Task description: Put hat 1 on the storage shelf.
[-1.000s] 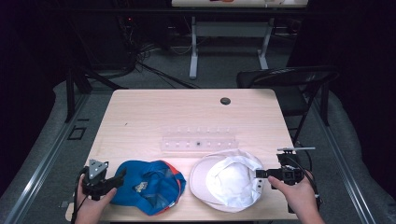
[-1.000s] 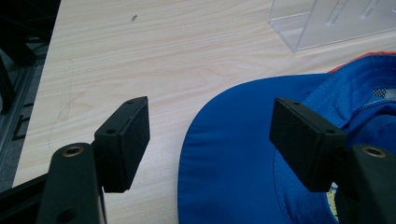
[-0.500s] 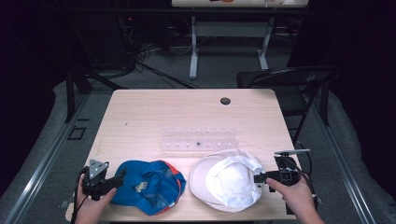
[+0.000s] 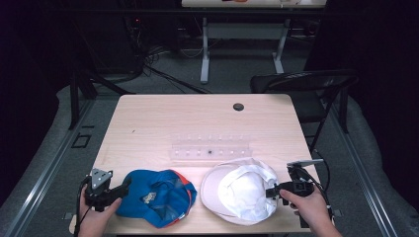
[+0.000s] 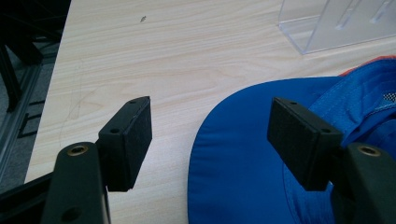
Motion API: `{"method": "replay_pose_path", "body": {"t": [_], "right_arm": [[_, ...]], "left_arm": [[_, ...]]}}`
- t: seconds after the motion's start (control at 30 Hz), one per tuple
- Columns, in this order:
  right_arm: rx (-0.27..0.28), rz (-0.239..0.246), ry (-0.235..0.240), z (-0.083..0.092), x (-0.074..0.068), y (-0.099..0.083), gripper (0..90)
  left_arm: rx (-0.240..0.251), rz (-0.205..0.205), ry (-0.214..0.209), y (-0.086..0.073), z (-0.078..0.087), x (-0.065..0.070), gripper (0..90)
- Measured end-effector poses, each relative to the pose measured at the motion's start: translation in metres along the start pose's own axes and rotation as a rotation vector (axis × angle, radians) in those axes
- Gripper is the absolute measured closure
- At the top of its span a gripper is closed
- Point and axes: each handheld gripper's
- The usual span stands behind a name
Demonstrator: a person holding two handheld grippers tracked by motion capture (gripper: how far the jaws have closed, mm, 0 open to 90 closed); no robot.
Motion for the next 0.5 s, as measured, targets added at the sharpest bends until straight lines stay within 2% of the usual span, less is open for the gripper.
{"method": "replay_pose_path", "body": {"t": [0.07, 0.1, 0.13, 0.17, 0.27, 0.3, 0.33, 0.4, 0.5], "right_arm": [[-0.020, 0.024, 0.012, 0.004, 0.000, 0.003, 70.9], [-0.001, 0.018, 0.013, 0.004, -0.001, 0.003, 73.9], [-0.016, 0.037, 0.007, 0.006, -0.001, 0.004, 76.6], [-0.003, 0.042, -0.002, 0.006, -0.003, 0.005, 79.3], [-0.014, 0.056, -0.016, 0.006, -0.006, 0.005, 80.6], [0.010, 0.048, -0.029, 0.004, -0.010, 0.004, 80.7], [-0.016, 0.075, -0.033, 0.006, -0.010, 0.006, 80.7], [-0.010, 0.093, -0.050, 0.005, -0.014, 0.006, 80.7], [-0.025, 0.101, -0.053, 0.005, -0.016, 0.008, 80.9]], "left_arm": [[0.001, 0.001, -0.001, 0.000, 0.000, 0.001, 31.2], [0.000, -0.001, -0.001, 0.000, 0.000, 0.001, 31.2], [0.000, -0.001, 0.000, 0.000, -0.001, 0.001, 31.3], [0.000, -0.001, 0.000, 0.000, -0.001, 0.001, 31.2], [0.000, -0.001, 0.003, 0.000, 0.000, 0.001, 31.2], [0.001, -0.001, 0.003, 0.000, 0.000, 0.000, 31.2], [0.001, 0.001, 0.004, 0.000, 0.000, 0.000, 31.2], [0.001, 0.000, 0.004, -0.001, 0.000, 0.000, 31.2], [0.001, 0.000, 0.004, -0.001, -0.001, 0.000, 31.2]]}}
Point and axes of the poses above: each handheld gripper's, and its own axes: z roughly backward along the jaws, y roughly out of its top, x roughly to its right, and after that the axes turned 14 degrees about x, right-handed
